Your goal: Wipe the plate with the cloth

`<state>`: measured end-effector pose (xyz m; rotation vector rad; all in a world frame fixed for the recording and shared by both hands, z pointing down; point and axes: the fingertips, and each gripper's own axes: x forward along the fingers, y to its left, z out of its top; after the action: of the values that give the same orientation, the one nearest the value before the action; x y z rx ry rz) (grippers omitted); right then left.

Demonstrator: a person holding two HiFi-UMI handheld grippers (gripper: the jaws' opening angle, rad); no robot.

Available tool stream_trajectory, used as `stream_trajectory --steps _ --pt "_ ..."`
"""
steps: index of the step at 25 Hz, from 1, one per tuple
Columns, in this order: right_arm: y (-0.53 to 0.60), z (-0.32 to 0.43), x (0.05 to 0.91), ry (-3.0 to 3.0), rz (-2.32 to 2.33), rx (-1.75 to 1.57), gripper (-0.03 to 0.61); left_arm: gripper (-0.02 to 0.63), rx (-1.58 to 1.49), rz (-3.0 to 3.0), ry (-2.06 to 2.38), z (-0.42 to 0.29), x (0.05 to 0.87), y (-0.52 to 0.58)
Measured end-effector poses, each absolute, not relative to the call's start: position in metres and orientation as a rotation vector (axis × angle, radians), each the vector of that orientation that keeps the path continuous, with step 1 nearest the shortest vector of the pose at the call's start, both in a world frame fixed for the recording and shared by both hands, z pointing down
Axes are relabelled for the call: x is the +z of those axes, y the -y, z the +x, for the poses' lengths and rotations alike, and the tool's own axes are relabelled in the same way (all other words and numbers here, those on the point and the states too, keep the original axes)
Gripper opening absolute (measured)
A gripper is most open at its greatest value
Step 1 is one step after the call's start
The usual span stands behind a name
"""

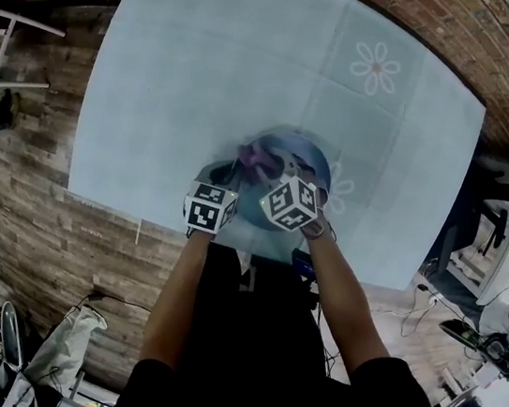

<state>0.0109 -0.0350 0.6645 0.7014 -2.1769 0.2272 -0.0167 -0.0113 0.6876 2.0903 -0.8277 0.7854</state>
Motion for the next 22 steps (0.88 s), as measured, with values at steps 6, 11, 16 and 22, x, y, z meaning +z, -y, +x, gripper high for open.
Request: stream_trajectory --steps 6,11,16,22 --pt "0.055 0.034 0.667 2.105 0.782 0.216 0.061 0.054 0.782 2.092 0.829 -0.018 0.688 0.010" --pt "0.064 0.053 0.666 2.034 0.824 0.179 0.061 0.054 0.779 2.091 0.835 -0.017 0.687 0.009" --pt "0.067 0.069 0.666 1.957 0.848 0.120 0.061 0.054 0.759 2.082 0.843 -0.019 0.687 0.008" --pt "0.066 0.095 0.667 1.882 0.841 0.066 0.061 0.054 0.782 2.092 0.851 -0.018 0.687 0.010"
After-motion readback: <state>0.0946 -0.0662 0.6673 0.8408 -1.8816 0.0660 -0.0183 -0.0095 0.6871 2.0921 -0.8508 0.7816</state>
